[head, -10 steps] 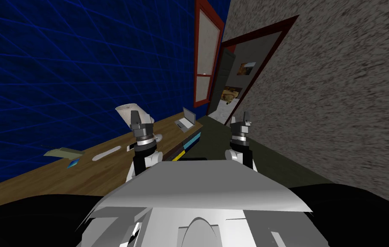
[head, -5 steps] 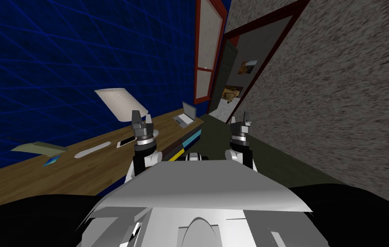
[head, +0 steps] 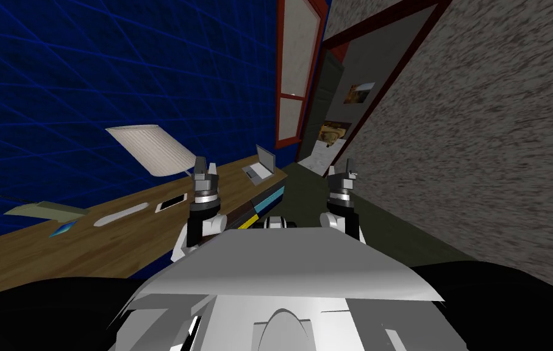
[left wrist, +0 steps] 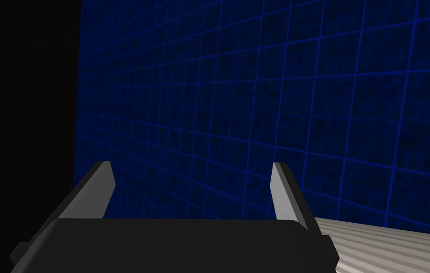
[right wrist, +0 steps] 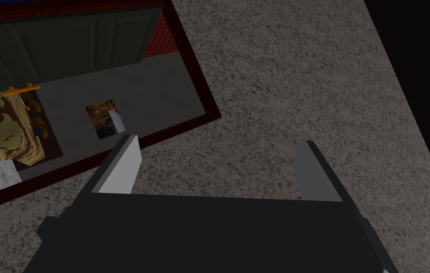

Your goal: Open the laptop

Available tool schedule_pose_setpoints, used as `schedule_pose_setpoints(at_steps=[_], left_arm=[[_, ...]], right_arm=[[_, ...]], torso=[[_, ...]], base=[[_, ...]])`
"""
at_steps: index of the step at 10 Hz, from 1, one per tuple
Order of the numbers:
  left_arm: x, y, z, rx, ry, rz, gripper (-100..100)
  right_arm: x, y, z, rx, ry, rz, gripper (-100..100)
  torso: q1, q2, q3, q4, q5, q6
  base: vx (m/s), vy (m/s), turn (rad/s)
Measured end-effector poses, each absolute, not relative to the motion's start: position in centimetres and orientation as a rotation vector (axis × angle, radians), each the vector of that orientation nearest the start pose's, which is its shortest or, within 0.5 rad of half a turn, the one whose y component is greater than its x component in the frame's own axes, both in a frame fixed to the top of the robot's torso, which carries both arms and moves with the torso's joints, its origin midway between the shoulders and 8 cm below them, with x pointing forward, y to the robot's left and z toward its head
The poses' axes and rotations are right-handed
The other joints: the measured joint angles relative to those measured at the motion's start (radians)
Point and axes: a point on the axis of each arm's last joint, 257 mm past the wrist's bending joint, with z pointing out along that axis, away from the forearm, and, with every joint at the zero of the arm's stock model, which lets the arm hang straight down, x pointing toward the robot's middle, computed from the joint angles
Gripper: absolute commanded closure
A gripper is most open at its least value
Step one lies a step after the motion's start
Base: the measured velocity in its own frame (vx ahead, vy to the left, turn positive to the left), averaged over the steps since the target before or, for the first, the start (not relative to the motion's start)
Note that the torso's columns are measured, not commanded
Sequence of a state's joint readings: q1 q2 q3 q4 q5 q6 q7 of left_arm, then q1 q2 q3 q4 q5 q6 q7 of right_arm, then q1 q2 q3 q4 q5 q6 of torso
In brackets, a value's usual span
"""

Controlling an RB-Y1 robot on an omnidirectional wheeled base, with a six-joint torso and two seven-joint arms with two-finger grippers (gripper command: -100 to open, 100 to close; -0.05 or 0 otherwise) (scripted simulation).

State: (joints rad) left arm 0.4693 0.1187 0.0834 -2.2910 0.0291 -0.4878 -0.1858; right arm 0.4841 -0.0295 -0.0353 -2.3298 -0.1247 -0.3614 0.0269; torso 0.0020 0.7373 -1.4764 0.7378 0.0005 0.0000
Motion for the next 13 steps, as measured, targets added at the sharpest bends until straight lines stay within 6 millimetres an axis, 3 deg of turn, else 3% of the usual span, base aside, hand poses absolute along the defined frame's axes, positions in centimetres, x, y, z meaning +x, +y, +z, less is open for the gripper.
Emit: schedule_pose_setpoints(at_steps=[13], left_arm=[[39.7, 36.4, -1.9, -0.645, 0.901, -0.816, -100]], right_arm=[[35.4, -30.0, 2.6, 0.757, 0.621, 1.317, 0]], torso=[[-0.001, -0.001, -0.001, 0.000, 0.000, 0.000]], base=[[0.129, -0.180, 0.091]])
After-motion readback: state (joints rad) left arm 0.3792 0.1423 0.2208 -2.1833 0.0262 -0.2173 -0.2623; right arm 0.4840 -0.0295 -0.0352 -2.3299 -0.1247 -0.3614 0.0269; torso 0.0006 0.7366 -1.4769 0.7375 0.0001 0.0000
